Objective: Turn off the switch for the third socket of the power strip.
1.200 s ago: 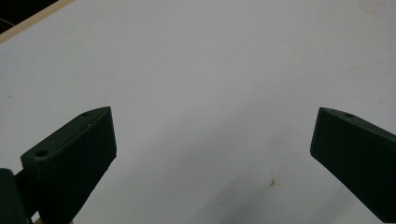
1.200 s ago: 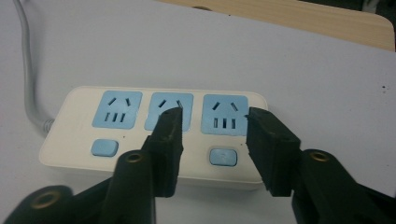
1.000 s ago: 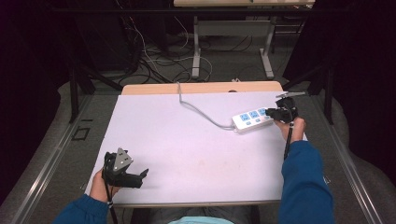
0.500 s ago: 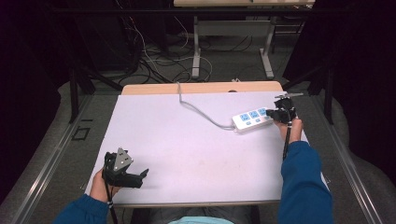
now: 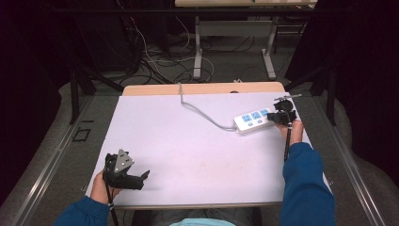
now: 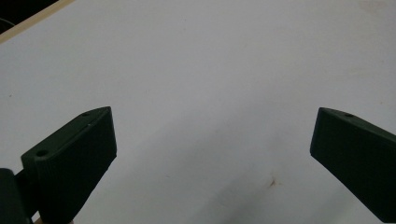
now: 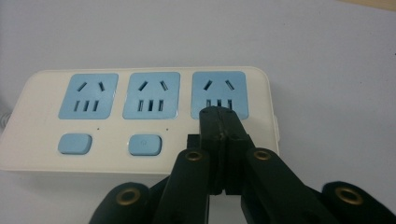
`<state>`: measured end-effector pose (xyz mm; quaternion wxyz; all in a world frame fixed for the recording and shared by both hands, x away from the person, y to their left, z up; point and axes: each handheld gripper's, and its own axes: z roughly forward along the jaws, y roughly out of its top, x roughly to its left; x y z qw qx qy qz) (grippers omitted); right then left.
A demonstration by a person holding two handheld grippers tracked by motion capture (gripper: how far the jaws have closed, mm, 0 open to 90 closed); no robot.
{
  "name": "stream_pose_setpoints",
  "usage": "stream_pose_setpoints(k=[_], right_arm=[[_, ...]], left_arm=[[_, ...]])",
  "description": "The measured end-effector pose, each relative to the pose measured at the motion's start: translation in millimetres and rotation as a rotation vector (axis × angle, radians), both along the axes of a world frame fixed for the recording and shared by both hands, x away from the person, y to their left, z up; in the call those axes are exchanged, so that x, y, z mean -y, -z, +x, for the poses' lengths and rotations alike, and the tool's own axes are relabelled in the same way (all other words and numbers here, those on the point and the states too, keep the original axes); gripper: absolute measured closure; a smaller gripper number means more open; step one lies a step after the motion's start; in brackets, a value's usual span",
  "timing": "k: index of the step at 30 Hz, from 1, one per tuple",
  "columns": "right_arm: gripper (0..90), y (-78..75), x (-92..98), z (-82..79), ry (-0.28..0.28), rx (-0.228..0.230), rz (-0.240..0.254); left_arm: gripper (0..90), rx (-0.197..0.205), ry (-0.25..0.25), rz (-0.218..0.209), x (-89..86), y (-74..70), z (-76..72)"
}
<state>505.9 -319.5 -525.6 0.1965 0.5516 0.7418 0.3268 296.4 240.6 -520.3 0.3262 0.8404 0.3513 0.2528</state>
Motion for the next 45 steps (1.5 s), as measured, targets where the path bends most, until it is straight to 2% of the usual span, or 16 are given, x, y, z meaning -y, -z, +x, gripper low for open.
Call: stream_pose_setpoints(k=[9,10,13,14,17,19,22,25,29,41,45], right_arm=[[90.0,1.8,0.9,-0.5,-0.005,0.003,0.003],[90.0,2.0,0.7,-1.3,0.002,0.002,0.008],[90.0,2.1,0.4,-1.5,0.006,0.002,0.009],[90.0,2.1,0.0,-1.6,0.012,0.003,0.008],[90.0,1.9,-0.3,-1.8,0.017,0.004,0.000],[90.0,2.1,0.0,-2.2,0.021,0.002,0.009],[90.0,2.4,0.4,-2.5,0.022,0.003,0.014],[90.0,2.6,-0.3,-2.8,0.023,0.004,0.008],[90.0,3.1,-1.4,-3.6,0.028,0.010,0.007],[90.0,3.2,-5.9,-5.3,0.042,0.021,-0.029],[90.0,3.3,-6.2,-5.3,0.049,0.021,-0.025]], left_arm=[[0.3,0.001,-0.001,-0.001,0.0,0.0,-0.1],[0.3,0.008,0.000,0.009,-0.5,-0.5,0.2],[0.3,0.001,-0.001,-0.001,0.0,0.0,-0.1],[0.3,0.012,-0.001,0.013,-0.7,-0.7,0.2],[0.3,0.003,-0.001,0.002,-0.2,-0.2,0.0],[0.3,0.009,-0.001,0.009,-0.6,-0.6,0.3],[0.3,0.000,-0.001,-0.002,-0.1,0.0,0.0],[0.3,0.008,0.001,0.009,-0.6,-0.5,0.2],[0.3,0.000,-0.001,-0.002,-0.1,0.0,-0.1],[0.3,0.010,-0.004,0.010,-0.7,-0.6,0.0],[0.3,0.006,-0.004,0.005,-0.5,-0.4,-0.2]])
